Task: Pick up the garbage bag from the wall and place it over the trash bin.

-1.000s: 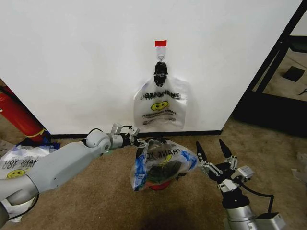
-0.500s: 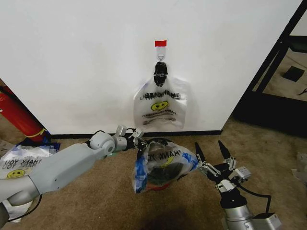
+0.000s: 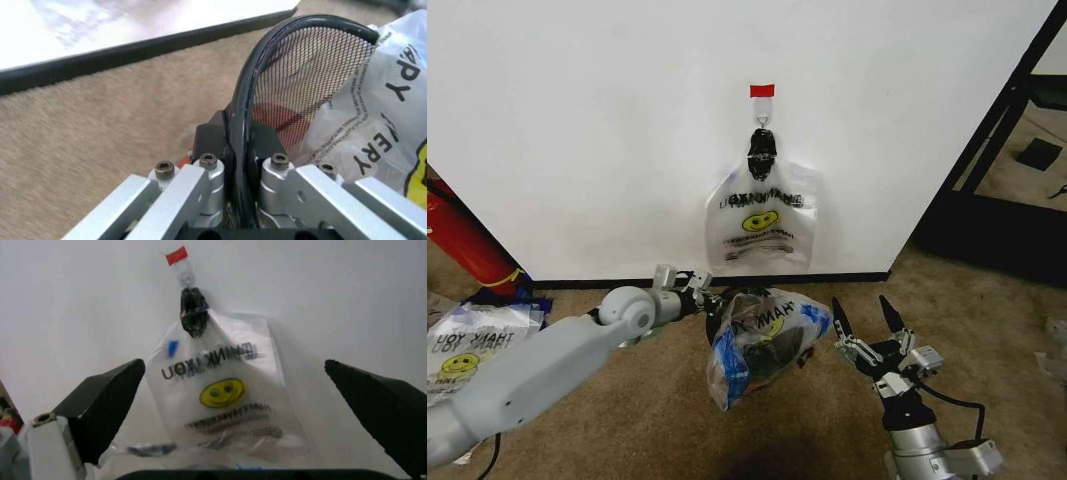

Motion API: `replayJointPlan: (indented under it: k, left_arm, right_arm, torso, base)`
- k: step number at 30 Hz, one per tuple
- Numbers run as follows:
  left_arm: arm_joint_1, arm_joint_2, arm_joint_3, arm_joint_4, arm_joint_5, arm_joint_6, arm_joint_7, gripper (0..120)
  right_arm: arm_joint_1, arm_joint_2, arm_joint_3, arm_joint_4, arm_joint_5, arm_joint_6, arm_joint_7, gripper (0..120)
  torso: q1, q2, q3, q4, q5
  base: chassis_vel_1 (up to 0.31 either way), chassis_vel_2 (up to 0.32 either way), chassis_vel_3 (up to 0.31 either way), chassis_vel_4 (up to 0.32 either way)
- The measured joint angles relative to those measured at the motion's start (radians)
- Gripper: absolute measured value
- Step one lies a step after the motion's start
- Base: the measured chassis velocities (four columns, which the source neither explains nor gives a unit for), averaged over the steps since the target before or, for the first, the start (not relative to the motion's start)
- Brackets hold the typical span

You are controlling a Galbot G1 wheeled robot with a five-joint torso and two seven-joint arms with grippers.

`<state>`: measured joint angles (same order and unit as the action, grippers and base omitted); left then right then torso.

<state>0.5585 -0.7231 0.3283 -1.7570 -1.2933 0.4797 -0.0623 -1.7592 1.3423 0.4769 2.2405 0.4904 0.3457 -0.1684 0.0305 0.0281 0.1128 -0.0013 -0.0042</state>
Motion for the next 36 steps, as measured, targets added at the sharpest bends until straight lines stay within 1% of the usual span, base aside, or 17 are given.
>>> replayJointPlan:
  k: [1,2,3,6,9,10,13,17,18,22,24,26,28,30,32,34,36]
  left_arm:
    - [0.025,0.002,-0.027,-0.023,-0.011,0.001,-0.020,1]
    - [0.056,0.004,-0.064,-0.046,-0.020,0.001,-0.042,1]
    - [0.056,0.004,-0.064,-0.046,-0.020,0.001,-0.042,1]
    - [0.179,-0.007,-0.203,-0.113,-0.059,-0.019,-0.147,1]
    - [0.299,-0.040,-0.310,-0.167,-0.070,-0.063,-0.260,1]
    - [0.299,-0.040,-0.310,-0.167,-0.070,-0.063,-0.260,1]
    - [0.383,-0.070,-0.374,-0.206,-0.061,-0.103,-0.342,1]
    - [0.464,-0.109,-0.422,-0.244,-0.041,-0.143,-0.417,1]
    - [0.464,-0.109,-0.422,-0.244,-0.041,-0.143,-0.417,1]
    - [0.557,-0.166,-0.444,-0.292,0.036,-0.192,-0.490,1]
    - [0.569,-0.179,-0.441,-0.298,0.049,-0.204,-0.506,1]
    - [0.592,-0.223,-0.423,-0.309,0.086,-0.236,-0.558,1]
    - [0.600,-0.256,-0.404,-0.309,0.122,-0.262,-0.575,1]
    - [0.600,-0.289,-0.386,-0.296,0.165,-0.289,-0.584,1]
    - [0.598,-0.303,-0.379,-0.287,0.186,-0.301,-0.587,1]
    - [0.588,-0.350,-0.359,-0.252,0.236,-0.331,-0.609,1]
    - [0.586,-0.371,-0.348,-0.230,0.271,-0.339,-0.618,1]
  right_arm:
    - [0.000,-0.001,0.000,0.002,-0.001,-0.004,0.006,100]
    - [0.000,-0.002,0.000,0.005,-0.002,-0.007,0.012,100]
    - [0.000,-0.002,0.000,0.005,-0.002,-0.007,0.012,100]
    - [0.001,-0.007,0.002,0.013,-0.005,-0.016,0.027,100]
    - [-0.003,-0.012,0.003,0.014,-0.010,-0.024,0.042,100]
    - [-0.003,-0.012,0.003,0.014,-0.010,-0.024,0.042,100]
    - [-0.006,-0.012,0.003,0.005,-0.020,-0.025,0.052,100]
    - [-0.006,-0.012,0.003,-0.007,-0.031,-0.027,0.077,100]
    - [-0.006,-0.012,0.003,-0.007,-0.031,-0.027,0.077,100]
    - [-0.007,-0.011,0.005,-0.024,-0.044,-0.029,0.095,100]
    - [-0.008,-0.010,0.005,-0.027,-0.048,-0.029,0.098,100]
    - [-0.011,-0.008,0.002,-0.033,-0.061,-0.029,0.104,100]
    - [-0.016,-0.006,0.001,-0.035,-0.067,-0.029,0.106,100]
    - [-0.021,-0.004,0.002,-0.035,-0.071,-0.028,0.108,100]
    - [-0.026,-0.004,0.002,-0.035,-0.072,-0.028,0.109,100]
    - [-0.038,-0.004,0.006,-0.033,-0.075,-0.025,0.115,100]
    - [-0.048,-0.005,0.010,-0.030,-0.076,-0.022,0.117,100]
  torso:
    - [0.000,0.000,0.000,0.0003,0.0000]
    - [0.000,0.000,0.000,-0.0003,0.0004]
    - [0.000,0.000,0.000,-0.0003,0.0004]
    - [0.000,0.000,0.000,0.0009,0.0005]
    - [0.000,0.000,0.000,0.0004,0.0002]
    - [0.000,0.000,0.000,0.0004,0.0002]
    - [0.000,0.000,0.000,0.0004,0.0003]
    - [0.000,0.000,0.000,0.0004,0.0004]
    - [0.000,0.000,0.000,0.0004,0.0004]
    - [0.000,0.000,0.000,0.0007,0.0004]
    - [0.000,0.000,0.000,0.0006,0.0005]
    - [0.000,0.000,0.000,0.0004,0.0005]
    - [0.000,0.000,0.000,0.0004,0.0005]
    - [0.000,0.000,0.000,0.0003,0.0005]
    - [0.000,0.000,0.000,0.0003,0.0005]
    - [0.000,0.000,0.000,0.0002,0.0003]
    - [0.000,0.000,0.000,0.0003,0.0005]
  base:
    - [0.000,0.000,0.000,0.000]
    - [0.000,0.000,0.000,0.000]
    - [0.000,0.000,0.000,0.000]
    - [0.000,0.000,0.000,0.000]
    - [0.000,0.000,0.000,0.000]
    - [0.000,0.000,0.000,0.000]
    - [0.000,0.000,0.000,0.000]
    - [0.000,0.000,0.000,0.000]
    - [0.000,0.000,0.000,0.000]
    - [0.000,0.000,0.000,0.000]
    - [0.000,0.000,0.000,0.000]
    - [0.000,0.000,0.000,0.000]
    - [0.000,0.000,0.000,0.000]
    - [0.000,0.000,0.000,0.000]
    - [0.000,0.000,0.000,0.000]
    - [0.000,0.000,0.000,0.000]
    - [0.000,0.000,0.000,0.000]
